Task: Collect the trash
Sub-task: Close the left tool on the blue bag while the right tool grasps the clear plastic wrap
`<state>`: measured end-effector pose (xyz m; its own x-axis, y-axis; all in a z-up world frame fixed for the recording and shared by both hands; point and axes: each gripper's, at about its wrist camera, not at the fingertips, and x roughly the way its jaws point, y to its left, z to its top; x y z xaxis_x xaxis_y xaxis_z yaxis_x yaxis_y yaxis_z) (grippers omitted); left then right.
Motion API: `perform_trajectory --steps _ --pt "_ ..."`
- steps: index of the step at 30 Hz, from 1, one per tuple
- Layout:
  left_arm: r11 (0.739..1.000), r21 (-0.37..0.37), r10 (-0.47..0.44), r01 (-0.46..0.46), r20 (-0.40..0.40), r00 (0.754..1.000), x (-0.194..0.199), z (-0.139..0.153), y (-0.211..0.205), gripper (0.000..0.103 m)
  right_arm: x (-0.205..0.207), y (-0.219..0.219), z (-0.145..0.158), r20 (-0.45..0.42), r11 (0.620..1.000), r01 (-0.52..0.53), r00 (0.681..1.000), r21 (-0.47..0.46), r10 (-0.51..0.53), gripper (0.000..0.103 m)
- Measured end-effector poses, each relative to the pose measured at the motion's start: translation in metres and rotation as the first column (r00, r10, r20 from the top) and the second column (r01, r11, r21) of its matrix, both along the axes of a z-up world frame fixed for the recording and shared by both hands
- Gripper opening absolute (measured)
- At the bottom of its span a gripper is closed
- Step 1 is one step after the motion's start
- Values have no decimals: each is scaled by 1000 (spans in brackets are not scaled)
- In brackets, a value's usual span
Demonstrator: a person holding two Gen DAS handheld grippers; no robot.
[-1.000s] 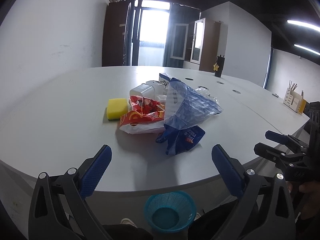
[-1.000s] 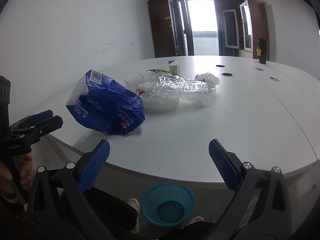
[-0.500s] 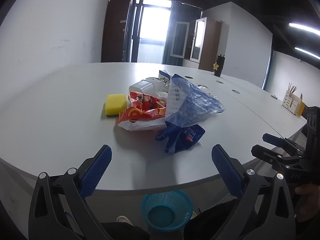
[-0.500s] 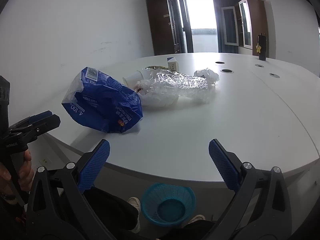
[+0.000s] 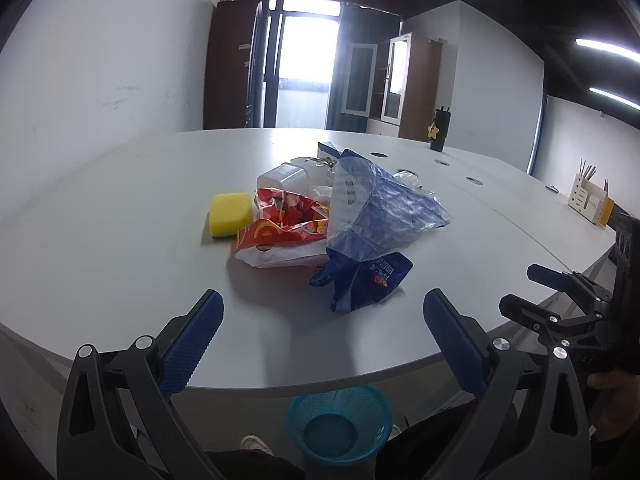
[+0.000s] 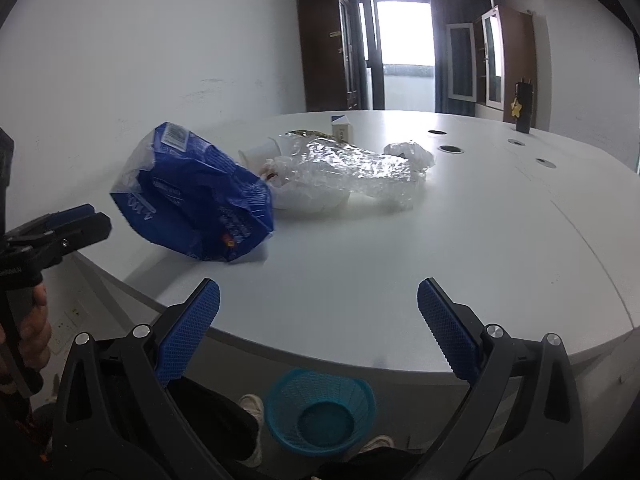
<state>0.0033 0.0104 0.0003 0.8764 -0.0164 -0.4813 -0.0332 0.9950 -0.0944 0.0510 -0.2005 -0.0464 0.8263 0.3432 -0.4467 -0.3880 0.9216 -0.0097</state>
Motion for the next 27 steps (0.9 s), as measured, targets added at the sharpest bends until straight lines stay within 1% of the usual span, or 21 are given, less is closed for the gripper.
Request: perform_trajectory --steps 1,4,6,8,10,12,14,16,20,23,24,27 --pt "1000 2 -5 5 -1 1000 2 0 -1 97 3 -4 0 2 1000 23 1000 -8 -22 95" --pt "999 30 -27 28 -24 999 15 -2 -4 97 13 -11 1 -6 999 37 999 -37 -37 95" --pt "998 50 -33 34 -25 999 23 0 -5 97 20 -11 5 1 994 46 999 -96 -46 95" --pt "998 48 -38 39 -21 999 31 4 -3 97 29 -9 11 11 987 54 999 -151 -53 95" --pt "999 33 -40 41 -28 999 40 7 -2 97 41 -6 18 7 986 33 999 -166 -32 95" --pt "998 38 -53 54 -29 998 47 8 -5 97 55 1 21 -26 978 -20 1000 -206 15 95" --pt "996 55 -68 70 -34 997 52 5 -9 97 69 11 22 -40 958 -47 999 -282 37 95" --pt "996 53 -71 74 -47 996 56 1 -8 97 79 21 22 -34 935 -51 999 -350 42 95" --pt "996 22 -87 89 -69 994 59 -6 -3 97 97 30 26 -45 922 -70 997 -382 57 95" --pt "996 -12 -92 91 -70 993 61 -10 4 95 114 37 28 -44 898 -69 997 -435 56 95" --pt "996 -13 -88 87 -76 993 62 -11 5 95 120 39 28 -43 889 -71 997 -453 58 95" --pt "996 23 -81 83 -91 993 63 -16 2 92 135 45 28 -46 861 -89 996 -501 76 95"
